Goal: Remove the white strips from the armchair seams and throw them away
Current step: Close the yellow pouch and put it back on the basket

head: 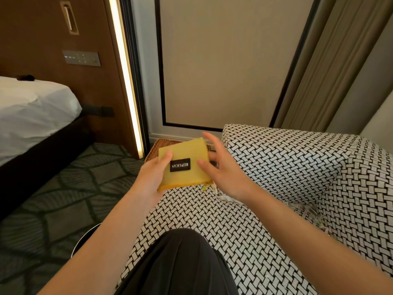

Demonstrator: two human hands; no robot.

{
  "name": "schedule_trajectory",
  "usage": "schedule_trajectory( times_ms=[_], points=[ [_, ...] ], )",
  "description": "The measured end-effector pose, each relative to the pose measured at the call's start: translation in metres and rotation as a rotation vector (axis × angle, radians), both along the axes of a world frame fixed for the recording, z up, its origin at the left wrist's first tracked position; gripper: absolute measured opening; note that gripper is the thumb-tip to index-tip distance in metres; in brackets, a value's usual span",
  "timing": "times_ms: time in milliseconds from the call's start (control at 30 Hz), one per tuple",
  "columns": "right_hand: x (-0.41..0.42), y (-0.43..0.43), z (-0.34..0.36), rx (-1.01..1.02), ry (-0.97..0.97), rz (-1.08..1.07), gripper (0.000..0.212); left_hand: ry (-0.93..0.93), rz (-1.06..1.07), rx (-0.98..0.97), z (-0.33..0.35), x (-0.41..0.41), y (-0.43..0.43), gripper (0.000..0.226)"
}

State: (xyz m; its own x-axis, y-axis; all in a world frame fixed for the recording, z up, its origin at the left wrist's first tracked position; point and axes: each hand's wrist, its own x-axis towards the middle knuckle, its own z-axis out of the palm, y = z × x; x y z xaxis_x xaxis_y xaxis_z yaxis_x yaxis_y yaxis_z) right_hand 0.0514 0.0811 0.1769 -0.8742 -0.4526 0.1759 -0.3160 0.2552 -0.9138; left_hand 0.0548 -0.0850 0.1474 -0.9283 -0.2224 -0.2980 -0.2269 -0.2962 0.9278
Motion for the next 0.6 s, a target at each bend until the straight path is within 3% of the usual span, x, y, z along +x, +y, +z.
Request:
schedule_trajectory(
  times_ms=[133,300,400,600],
  points=[
    [-0.027,-0.008,-0.007,-0.104,-0.260,0.004,0.070,0.105,0.067,-0.160,-0.007,-0.018,0.002,0.018],
    [-0.066,-0.026,-0.033,-0.206,-0.587,-0.103,0.034,0.122,0.097,-0.212,-0.034,-0.049,0.002,0.005],
    [-0.088,-0.038,-0.060,-0.226,-0.621,-0.220,0.021,0.114,0.121,-0.253,-0.053,-0.070,-0.001,0.007],
    [-0.133,-0.060,-0.129,-0.199,-0.581,-0.388,0.025,-0.022,0.112,-0.370,-0.114,-0.121,-0.012,0.020]
  ],
)
